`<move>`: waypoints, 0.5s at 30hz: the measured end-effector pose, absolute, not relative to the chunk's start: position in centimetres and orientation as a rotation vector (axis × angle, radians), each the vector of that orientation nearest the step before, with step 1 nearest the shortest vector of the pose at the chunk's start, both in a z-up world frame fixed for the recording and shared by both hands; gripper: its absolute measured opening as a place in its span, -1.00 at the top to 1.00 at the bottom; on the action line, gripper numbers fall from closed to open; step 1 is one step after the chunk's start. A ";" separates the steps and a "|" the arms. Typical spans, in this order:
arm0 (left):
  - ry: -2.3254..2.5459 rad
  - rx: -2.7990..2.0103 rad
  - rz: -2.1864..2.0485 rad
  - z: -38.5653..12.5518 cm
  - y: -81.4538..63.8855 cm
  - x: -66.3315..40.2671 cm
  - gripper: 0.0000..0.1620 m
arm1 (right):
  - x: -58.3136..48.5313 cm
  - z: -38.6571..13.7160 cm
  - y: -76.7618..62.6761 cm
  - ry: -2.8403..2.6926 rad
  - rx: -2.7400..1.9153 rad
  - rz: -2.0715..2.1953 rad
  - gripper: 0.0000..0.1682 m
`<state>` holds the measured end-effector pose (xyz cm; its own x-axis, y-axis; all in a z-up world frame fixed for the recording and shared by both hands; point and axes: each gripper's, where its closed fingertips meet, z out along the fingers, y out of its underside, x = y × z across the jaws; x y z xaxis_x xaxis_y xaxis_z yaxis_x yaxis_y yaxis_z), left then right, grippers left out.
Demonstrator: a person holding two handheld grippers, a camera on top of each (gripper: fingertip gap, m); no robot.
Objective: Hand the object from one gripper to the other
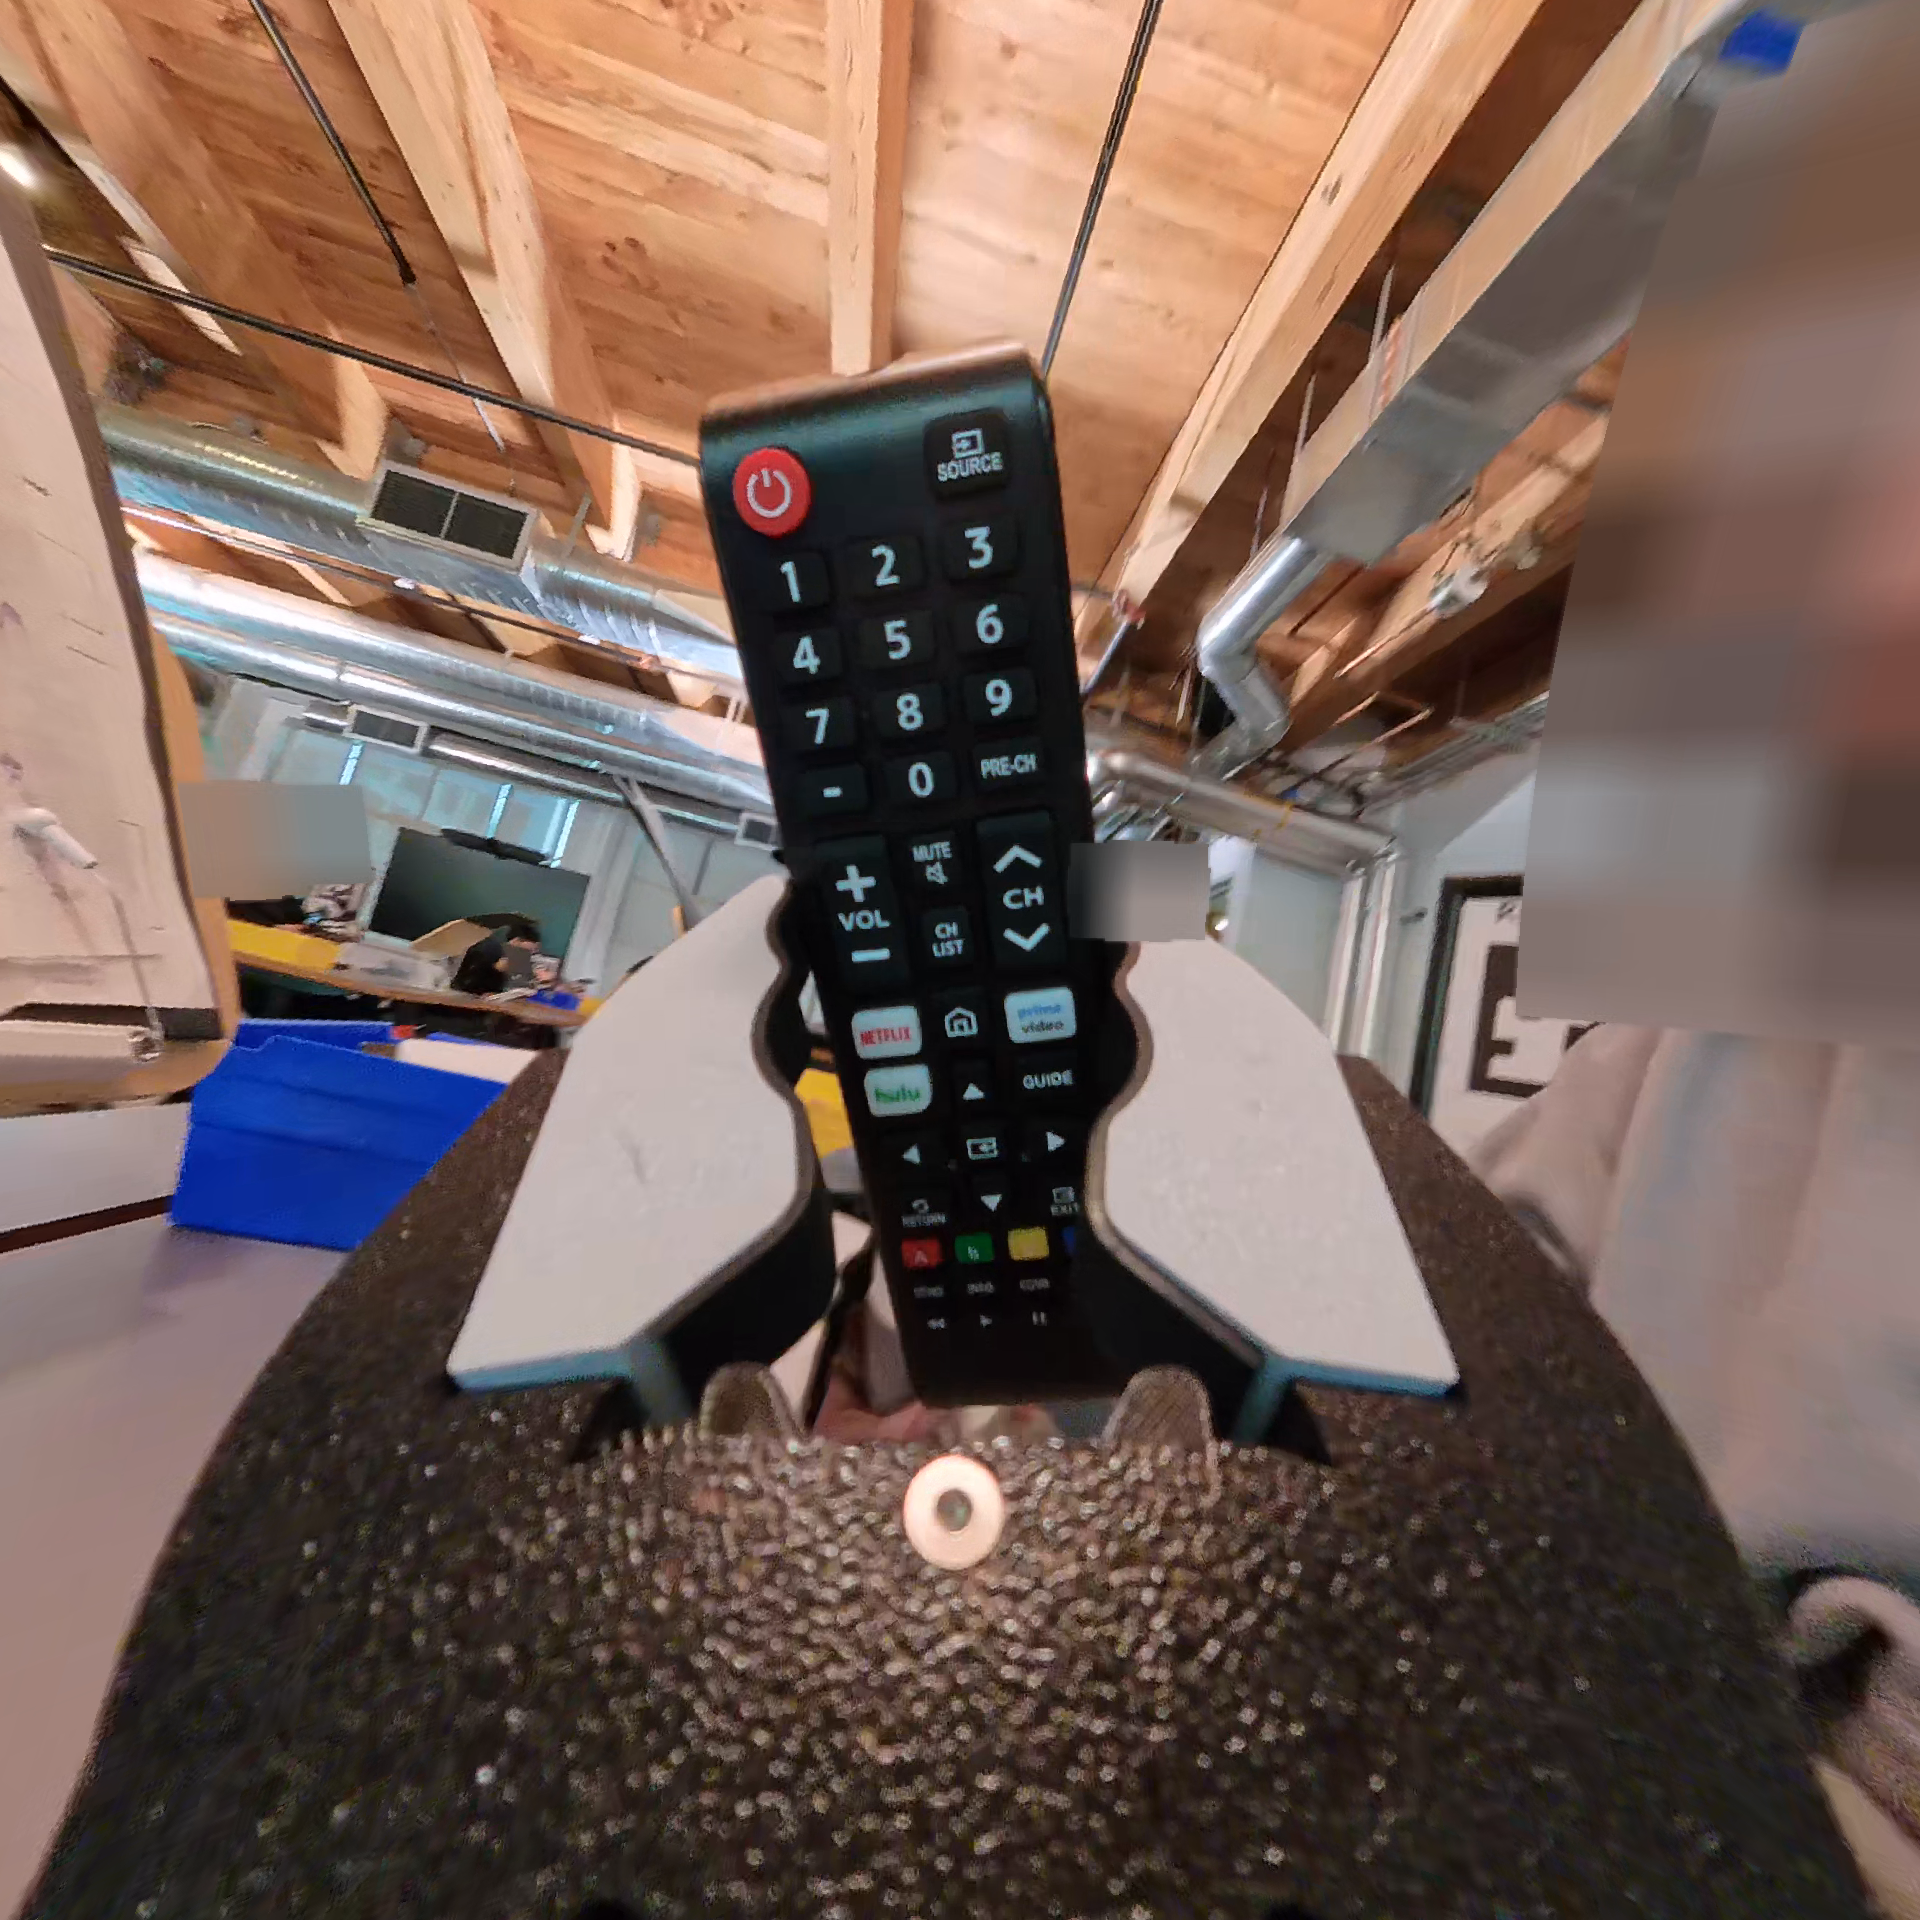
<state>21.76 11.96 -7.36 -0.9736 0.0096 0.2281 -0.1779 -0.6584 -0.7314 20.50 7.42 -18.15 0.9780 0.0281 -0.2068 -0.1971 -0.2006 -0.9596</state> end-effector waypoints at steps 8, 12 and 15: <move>-1.511 0.288 2.784 -8.4 9.5 21.5 0.34 | 20.1 -16.4 10.5 0.084 -1.652 -0.061 0.22; -1.664 0.284 2.794 -9.1 8.5 21.7 0.34 | 20.2 -17.2 10.9 0.052 -1.697 -0.166 0.27; -1.747 0.259 2.810 -9.3 7.8 21.5 0.34 | 20.3 -16.7 11.1 0.091 -1.651 -0.151 0.20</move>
<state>21.52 7.85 -9.30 -0.9723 -0.2306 0.0382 0.0677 -0.4342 -0.8983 20.33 11.13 -16.75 0.9877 -0.1497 0.0440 0.0313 -0.0862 -0.9958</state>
